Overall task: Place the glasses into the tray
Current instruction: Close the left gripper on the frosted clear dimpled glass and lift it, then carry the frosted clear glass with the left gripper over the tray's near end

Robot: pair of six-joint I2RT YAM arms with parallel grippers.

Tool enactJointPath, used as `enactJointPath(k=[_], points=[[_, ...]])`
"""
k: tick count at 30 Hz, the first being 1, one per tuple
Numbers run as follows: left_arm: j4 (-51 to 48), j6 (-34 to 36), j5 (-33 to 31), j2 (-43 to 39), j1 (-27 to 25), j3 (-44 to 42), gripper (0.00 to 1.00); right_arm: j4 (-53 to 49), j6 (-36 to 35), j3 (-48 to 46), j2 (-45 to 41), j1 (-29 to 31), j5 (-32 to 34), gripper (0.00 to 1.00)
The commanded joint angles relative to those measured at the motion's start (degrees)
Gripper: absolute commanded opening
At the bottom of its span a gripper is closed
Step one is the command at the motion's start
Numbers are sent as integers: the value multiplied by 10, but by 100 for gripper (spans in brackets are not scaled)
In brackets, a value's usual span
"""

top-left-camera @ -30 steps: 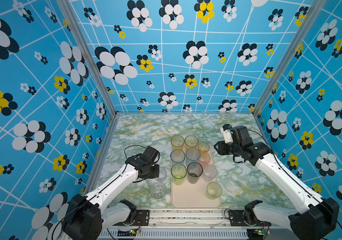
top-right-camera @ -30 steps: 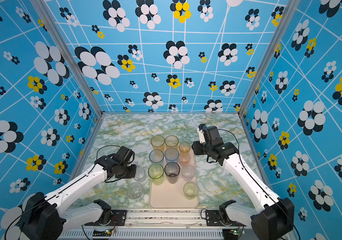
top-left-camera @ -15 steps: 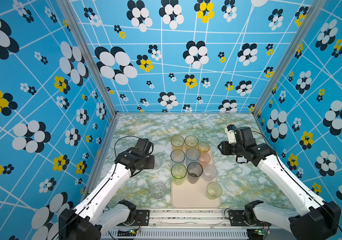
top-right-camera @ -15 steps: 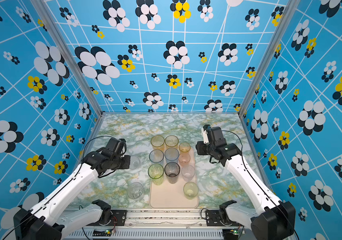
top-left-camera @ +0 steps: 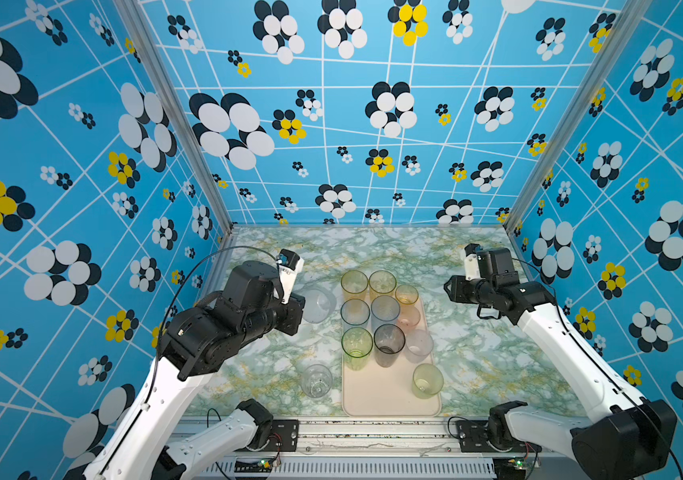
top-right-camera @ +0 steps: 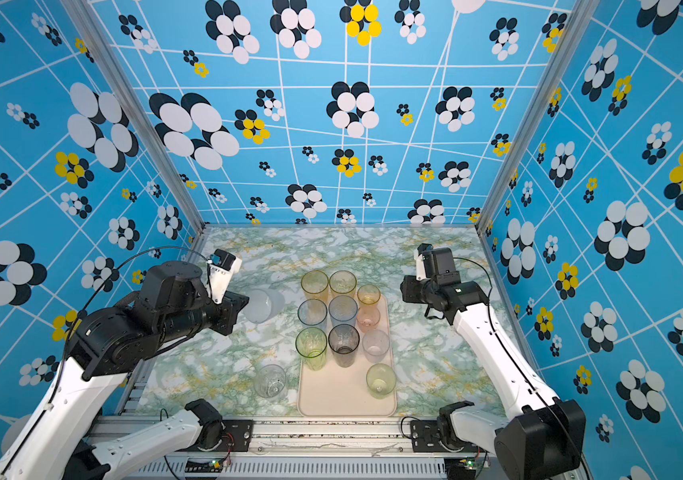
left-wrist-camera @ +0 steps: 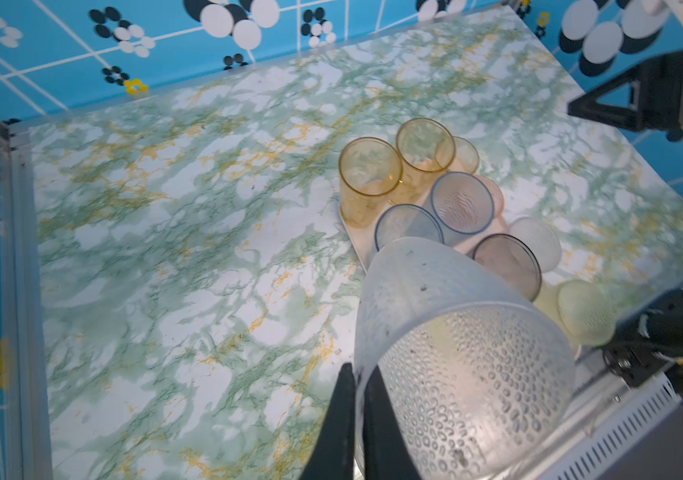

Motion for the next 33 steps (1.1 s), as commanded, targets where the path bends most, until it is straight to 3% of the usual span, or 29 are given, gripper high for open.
enactJointPath(k=[1,7,10,16,23,33], points=[[-67,29,40,4,-57,29,5,11,14,24,13,-9,-21,45],[-85,24,-9,97,-264,27,5,13,29,27,16,-10,-48,44],[-57,28,-16,166,-319,18,5,10,31,25,9,-10,-47,44],[23,44,-1,243,-344,-12,4,4,34,16,-7,-10,-46,44],[114,38,10,276,-361,-73,4,6,37,14,-12,-10,-47,44],[123,48,4,390,-364,-68,4,9,38,13,-7,-9,-53,43]])
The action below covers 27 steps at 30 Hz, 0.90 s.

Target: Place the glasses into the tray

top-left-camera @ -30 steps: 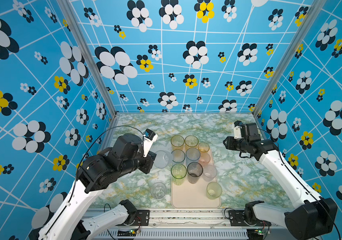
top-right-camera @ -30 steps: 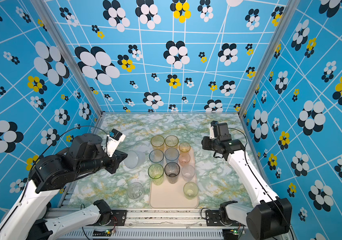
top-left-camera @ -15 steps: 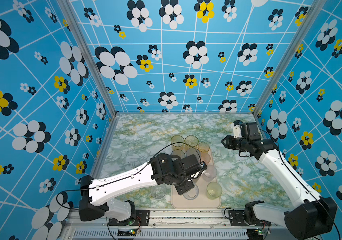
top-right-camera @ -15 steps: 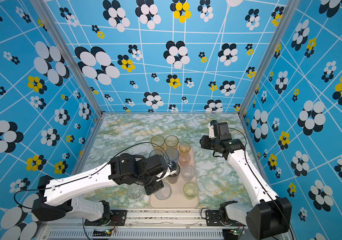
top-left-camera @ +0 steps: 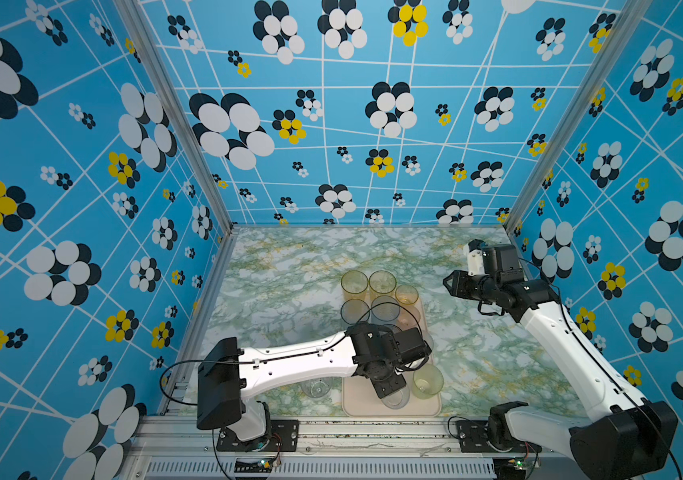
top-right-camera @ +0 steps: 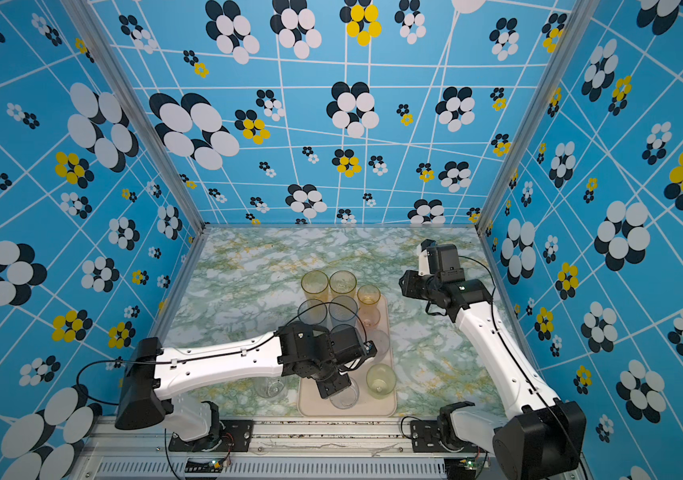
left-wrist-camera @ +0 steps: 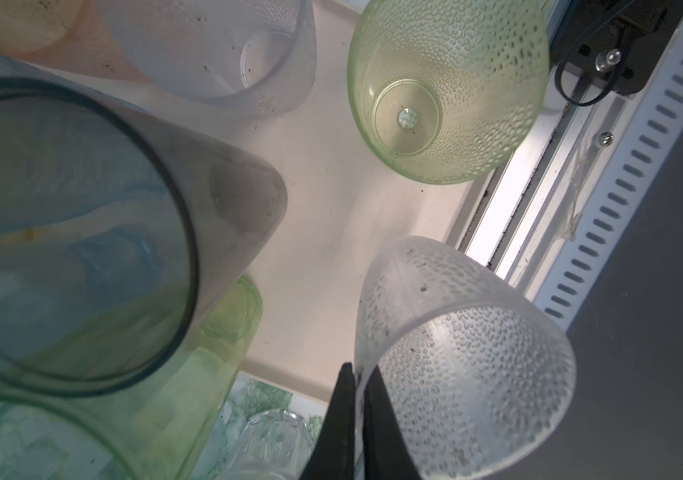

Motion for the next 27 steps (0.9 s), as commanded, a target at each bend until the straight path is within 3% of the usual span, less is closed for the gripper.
enactJointPath(k=[1,27], points=[[3,16,2,22,-2,13,4,1,6,1,-3,-2,-9,43],[17,41,3,104,23,40,4,10,-8,-12,12,-2,-11,43]])
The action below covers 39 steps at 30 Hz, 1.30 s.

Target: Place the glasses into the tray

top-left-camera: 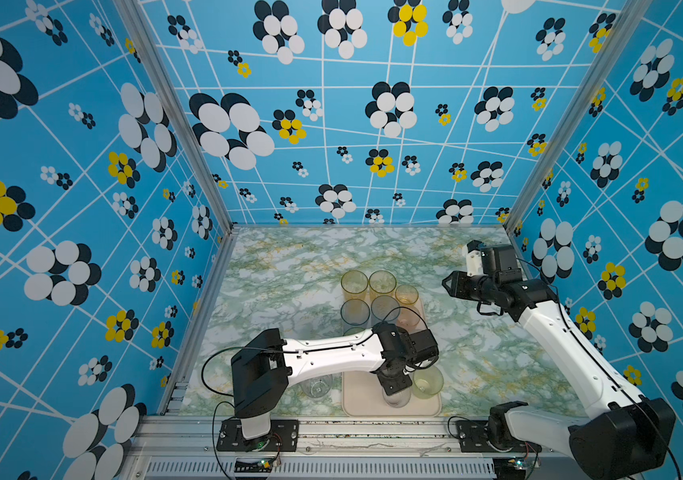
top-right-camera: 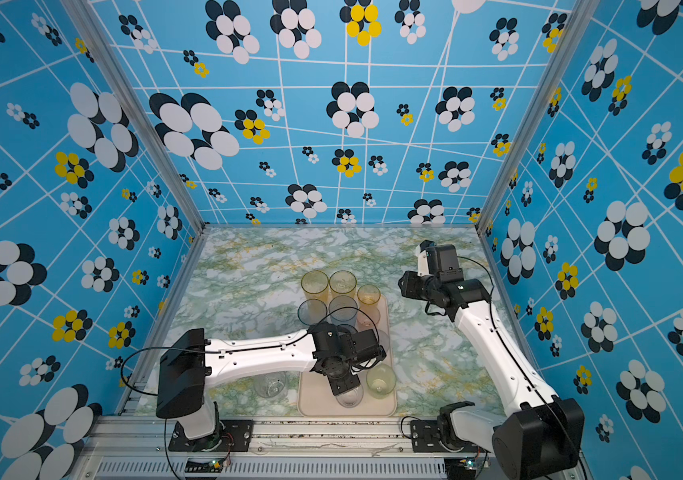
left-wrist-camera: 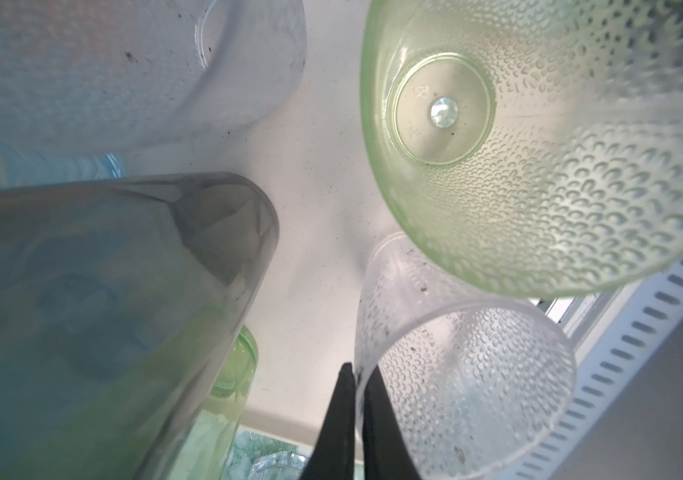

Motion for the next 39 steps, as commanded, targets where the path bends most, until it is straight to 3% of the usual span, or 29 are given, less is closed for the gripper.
enactJointPath(k=[1,15,39], points=[[6,11,4,8,6,14,4,8,-8,-7,6,-1,-7,43],[2,13,5,9,11,10,6,7,-8,-5,13,-2,-7,43],[-14,7,-11,5,9,17,17,9,-6,-12,7,-2,-12,43]])
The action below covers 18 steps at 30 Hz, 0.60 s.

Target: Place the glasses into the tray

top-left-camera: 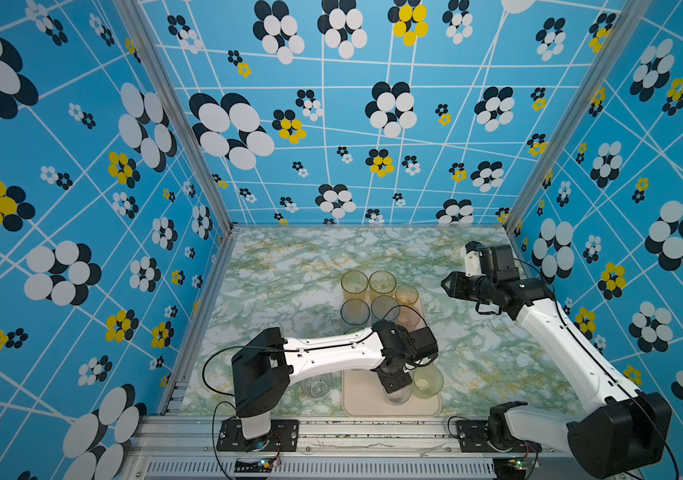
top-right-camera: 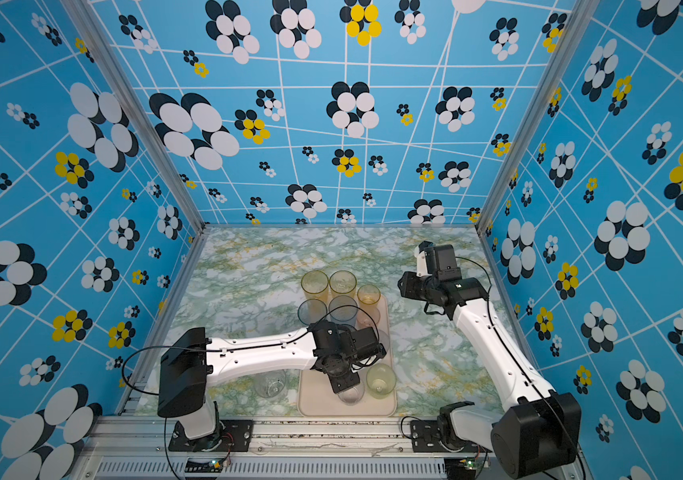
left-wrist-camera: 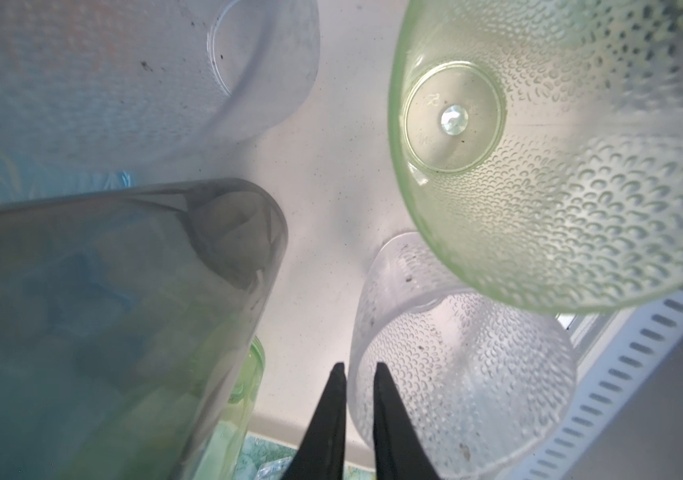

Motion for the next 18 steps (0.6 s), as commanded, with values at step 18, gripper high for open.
enactJointPath(k=[18], points=[[-18,-1,-24,-8,0,13,25,11,-4,-14,-9,-1,-15,43]])
